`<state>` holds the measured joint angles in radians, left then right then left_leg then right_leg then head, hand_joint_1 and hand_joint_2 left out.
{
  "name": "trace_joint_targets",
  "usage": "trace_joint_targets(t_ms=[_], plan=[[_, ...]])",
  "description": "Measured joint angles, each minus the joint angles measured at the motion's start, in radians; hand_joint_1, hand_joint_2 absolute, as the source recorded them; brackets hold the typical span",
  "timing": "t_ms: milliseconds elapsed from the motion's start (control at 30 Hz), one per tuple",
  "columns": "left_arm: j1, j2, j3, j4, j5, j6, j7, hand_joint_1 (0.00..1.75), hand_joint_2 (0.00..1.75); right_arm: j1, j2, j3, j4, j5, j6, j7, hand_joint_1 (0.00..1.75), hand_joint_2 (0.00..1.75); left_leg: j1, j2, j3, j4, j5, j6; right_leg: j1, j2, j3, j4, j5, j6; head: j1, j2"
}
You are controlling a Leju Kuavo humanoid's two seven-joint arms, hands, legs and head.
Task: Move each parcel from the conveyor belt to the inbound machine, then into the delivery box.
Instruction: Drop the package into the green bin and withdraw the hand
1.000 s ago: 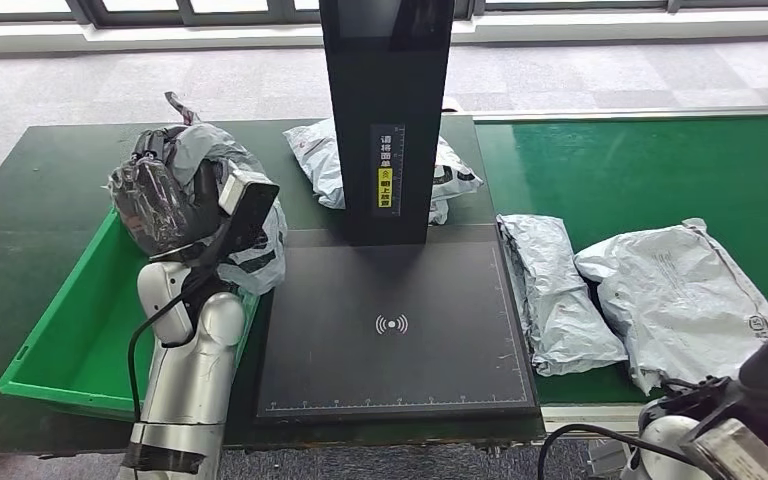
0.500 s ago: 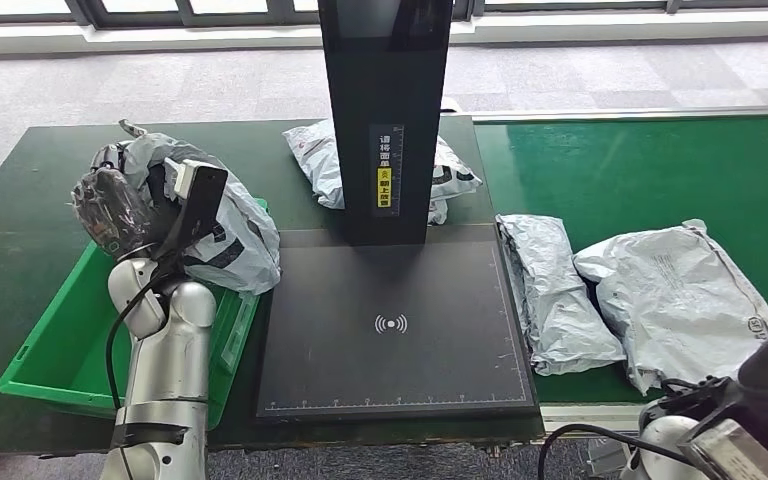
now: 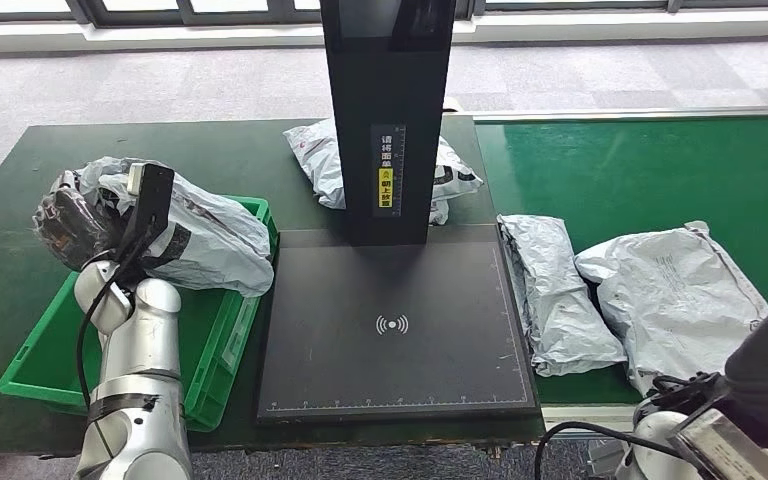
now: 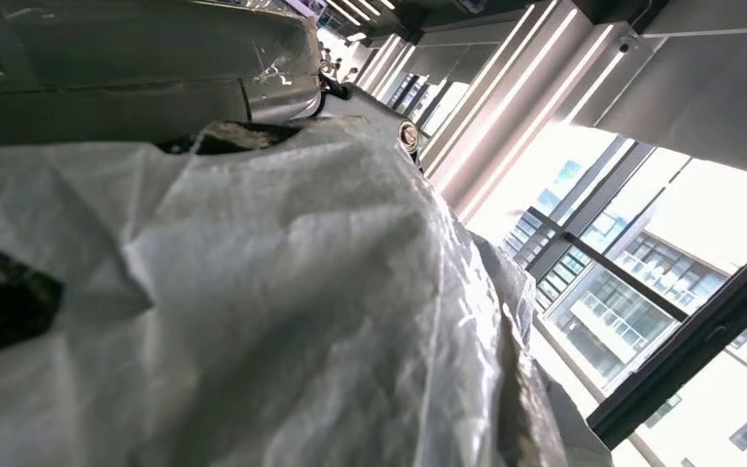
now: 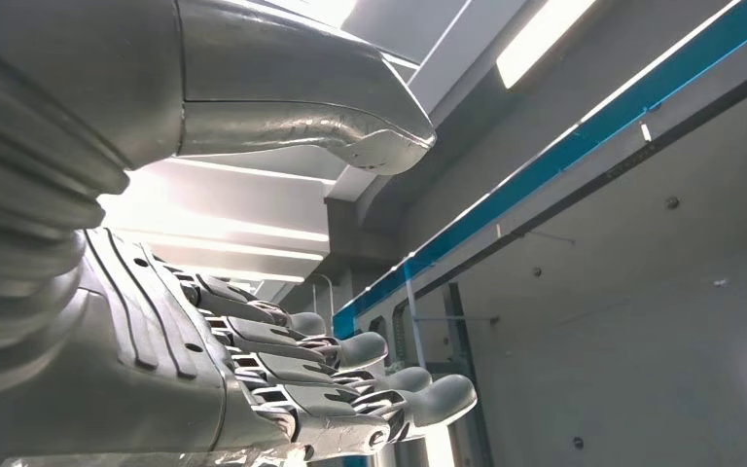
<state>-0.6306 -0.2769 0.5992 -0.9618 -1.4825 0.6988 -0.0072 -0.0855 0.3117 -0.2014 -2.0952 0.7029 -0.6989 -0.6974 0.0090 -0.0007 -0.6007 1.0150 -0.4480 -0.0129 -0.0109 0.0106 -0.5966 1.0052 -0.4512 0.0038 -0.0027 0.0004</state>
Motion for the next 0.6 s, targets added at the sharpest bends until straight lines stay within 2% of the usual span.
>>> trace_joint_targets(t_ms=[133,200,267,333,600], plan=[[-0.002,0.0,0.018,0.002,-0.004,0.0,0.002,1.75,1.75,0.0,0.0,0.0,0.003,0.005,0.0,0.005,0.0,1.75,0.0,0.0,0.0,0.0,0.0,0.0,0.0,0.0,0.0,0.0,0.0,0.0,0.0,0.0],[-0.006,0.001,0.064,0.0,-0.007,0.0,-0.002,0.87,1.75,0.0,0.0,0.0,0.013,0.016,0.0,0.016,0.0,1.75,0.0,0.0,0.0,0.0,0.0,0.0,0.0,-0.001,0.0,0.0,0.0,0.0,0.0,0.0],[-0.009,0.002,0.108,-0.01,-0.005,0.0,-0.02,0.0,0.87,0.001,0.0,0.0,0.025,0.026,0.0,0.026,0.0,1.75,0.0,0.0,0.0,0.0,0.0,0.0,0.0,-0.001,0.0,0.0,0.0,0.0,0.0,0.0],[-0.014,0.002,0.137,-0.021,0.001,0.0,-0.041,0.0,0.0,0.002,0.0,0.0,0.035,0.033,0.0,0.033,0.0,1.75,0.0,0.0,0.0,0.0,0.0,0.0,0.001,-0.001,0.0,0.0,0.0,0.0,0.0,0.0],[-0.037,-0.007,0.232,-0.055,0.033,0.0,-0.144,0.0,0.0,0.003,0.0,0.001,0.074,0.077,0.0,0.059,0.0,1.75,0.0,-0.001,0.0,0.0,0.0,0.0,0.0,-0.001,0.0,0.0,0.0,0.0,0.0,0.0]])
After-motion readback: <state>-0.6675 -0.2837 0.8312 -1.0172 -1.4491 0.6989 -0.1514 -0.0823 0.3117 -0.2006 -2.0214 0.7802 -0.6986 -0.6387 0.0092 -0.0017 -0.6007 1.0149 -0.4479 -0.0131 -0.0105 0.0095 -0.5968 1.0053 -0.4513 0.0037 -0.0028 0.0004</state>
